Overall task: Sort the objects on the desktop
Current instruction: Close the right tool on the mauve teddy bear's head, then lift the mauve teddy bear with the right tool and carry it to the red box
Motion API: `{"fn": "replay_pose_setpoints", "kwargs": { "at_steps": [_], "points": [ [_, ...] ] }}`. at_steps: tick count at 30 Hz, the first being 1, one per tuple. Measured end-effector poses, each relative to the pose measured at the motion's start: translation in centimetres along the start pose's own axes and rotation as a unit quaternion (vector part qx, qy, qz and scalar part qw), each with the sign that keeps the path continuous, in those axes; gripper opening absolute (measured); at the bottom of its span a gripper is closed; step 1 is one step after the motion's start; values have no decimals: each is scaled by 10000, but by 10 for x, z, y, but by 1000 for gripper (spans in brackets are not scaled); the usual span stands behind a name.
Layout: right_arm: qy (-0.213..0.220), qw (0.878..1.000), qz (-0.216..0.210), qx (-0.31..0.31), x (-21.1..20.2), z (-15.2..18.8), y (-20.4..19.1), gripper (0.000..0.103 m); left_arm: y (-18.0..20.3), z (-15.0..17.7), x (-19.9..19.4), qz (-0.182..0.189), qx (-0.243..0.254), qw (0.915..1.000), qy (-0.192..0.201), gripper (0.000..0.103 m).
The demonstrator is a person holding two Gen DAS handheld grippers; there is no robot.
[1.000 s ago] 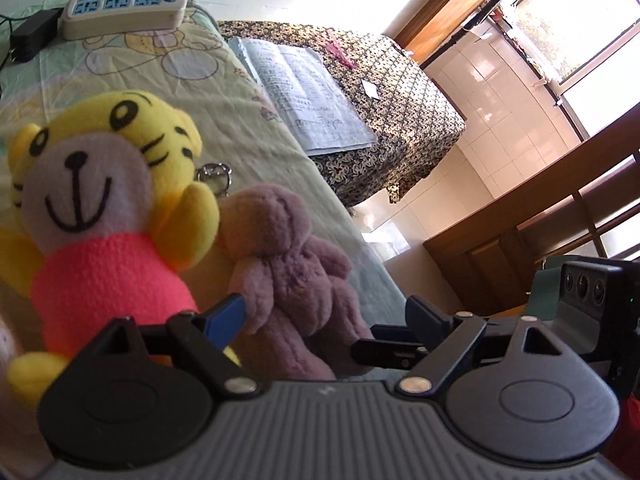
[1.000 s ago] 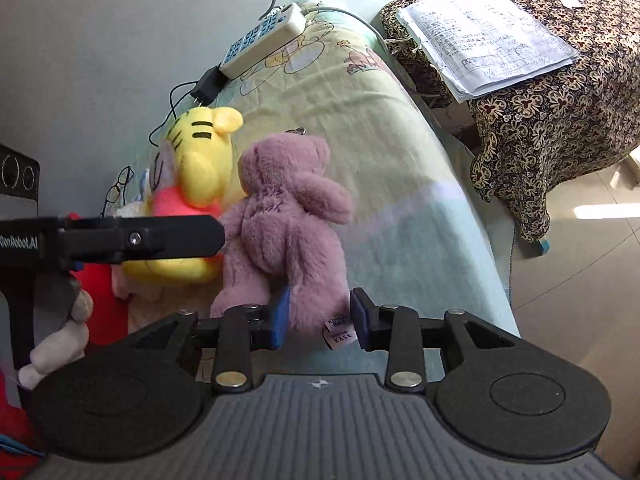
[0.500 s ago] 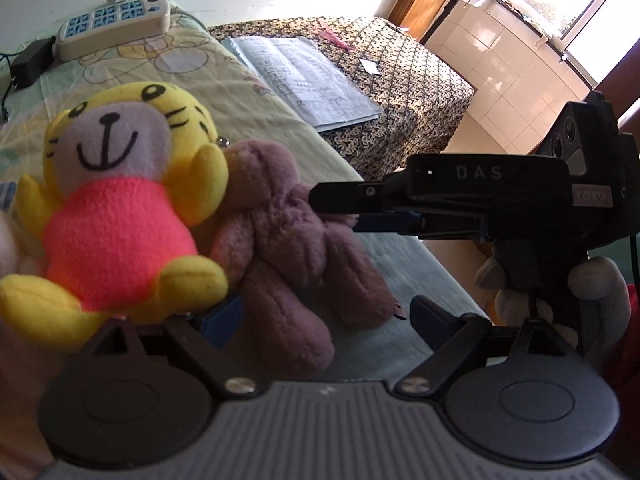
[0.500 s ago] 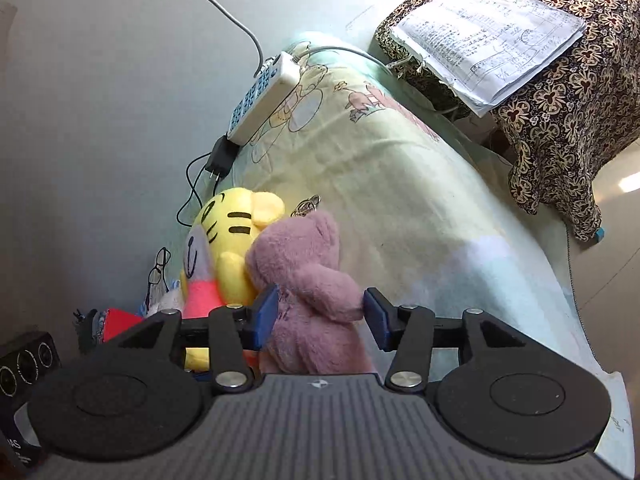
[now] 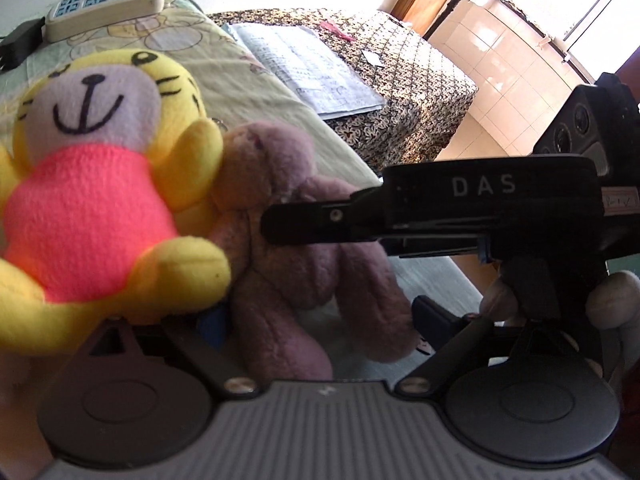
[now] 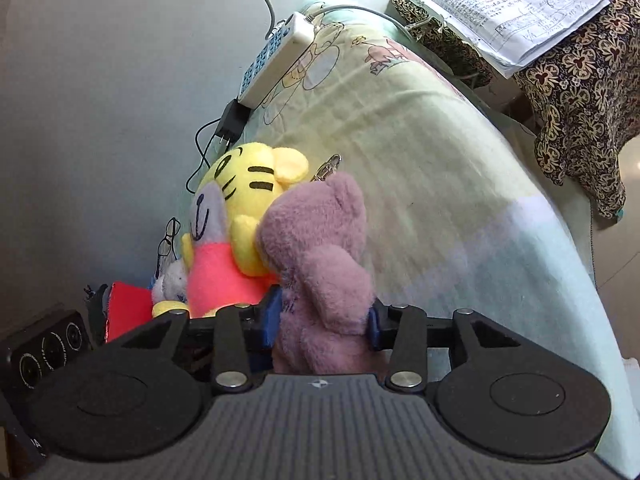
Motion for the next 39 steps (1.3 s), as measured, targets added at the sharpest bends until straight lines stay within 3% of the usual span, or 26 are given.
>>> {"fn": "replay_pose_setpoints", "kwargs": {
  "at_steps": [9,18,29,39],
  "points": [
    [-237,9997,75,58,-29,43,-24,40,17,41,-37,440,177,9988,-129,87],
    [-140,9996,-155,-208,-29,80,-81,40,-1,76,-109,410,420,9976,377,86],
    [-185,9910,-655,-1157,17,104,-187,40,-71,95,-209,-2,35,9910,1335,86],
    [-239,9659,-1374,-2182,84,113,-288,40,-153,98,-292,-689,-266,9724,2214,86]
  ]
}}
Point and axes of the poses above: each gripper's, at about its wrist camera, not at the fingertips, and x roughly the way its jaws point, y to its right, z to its underside, the point moved 5 cm from there along x, roughly the way its jaws point, and after that the axes turned 12 degrees about -z, right-handed, at the moved point
